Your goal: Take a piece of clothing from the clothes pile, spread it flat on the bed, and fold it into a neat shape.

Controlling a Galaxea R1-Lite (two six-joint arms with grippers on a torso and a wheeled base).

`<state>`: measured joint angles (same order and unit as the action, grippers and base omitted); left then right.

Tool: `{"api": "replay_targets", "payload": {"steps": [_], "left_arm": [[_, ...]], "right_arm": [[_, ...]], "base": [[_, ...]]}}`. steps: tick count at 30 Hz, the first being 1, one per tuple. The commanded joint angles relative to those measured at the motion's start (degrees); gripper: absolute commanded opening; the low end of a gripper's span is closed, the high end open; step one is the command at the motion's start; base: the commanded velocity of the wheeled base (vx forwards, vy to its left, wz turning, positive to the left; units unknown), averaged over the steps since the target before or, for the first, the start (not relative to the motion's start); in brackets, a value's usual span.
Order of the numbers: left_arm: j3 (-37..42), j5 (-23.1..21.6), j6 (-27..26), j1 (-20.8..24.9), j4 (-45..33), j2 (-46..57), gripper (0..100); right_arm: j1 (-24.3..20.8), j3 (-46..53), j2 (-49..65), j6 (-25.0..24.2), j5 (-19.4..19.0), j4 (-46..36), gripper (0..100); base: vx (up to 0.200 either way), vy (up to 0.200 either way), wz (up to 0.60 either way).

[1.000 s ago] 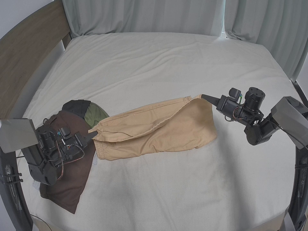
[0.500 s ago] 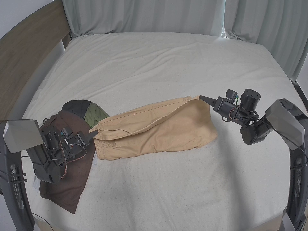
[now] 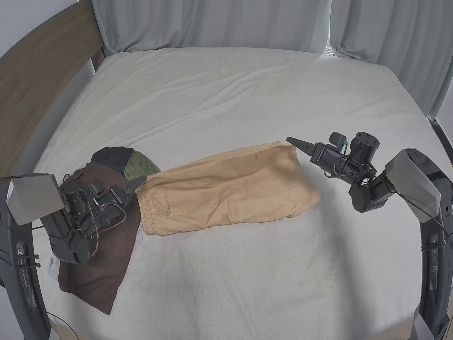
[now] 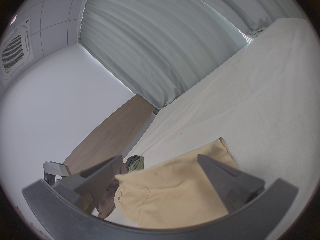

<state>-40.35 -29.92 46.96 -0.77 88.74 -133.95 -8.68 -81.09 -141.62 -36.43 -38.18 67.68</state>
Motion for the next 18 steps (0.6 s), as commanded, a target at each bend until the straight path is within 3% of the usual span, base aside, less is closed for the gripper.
{"api": "replay_targets", "payload": {"steps": [1,18], "left_arm": [[-2.2,2.0,1.1,-0.6,-0.1,0.0,100],[-1.0,1.9,1.2,-0.4,-0.1,3.5,100]], "right_arm": [[0.0,0.7,0.2,0.1,-0.1,0.1,100],[-0.8,7.5,3.7,2.1,-0.1,0.8,100]], "base": [[0.0,0.0,0.0],[0.0,0.0,0.0]]}}
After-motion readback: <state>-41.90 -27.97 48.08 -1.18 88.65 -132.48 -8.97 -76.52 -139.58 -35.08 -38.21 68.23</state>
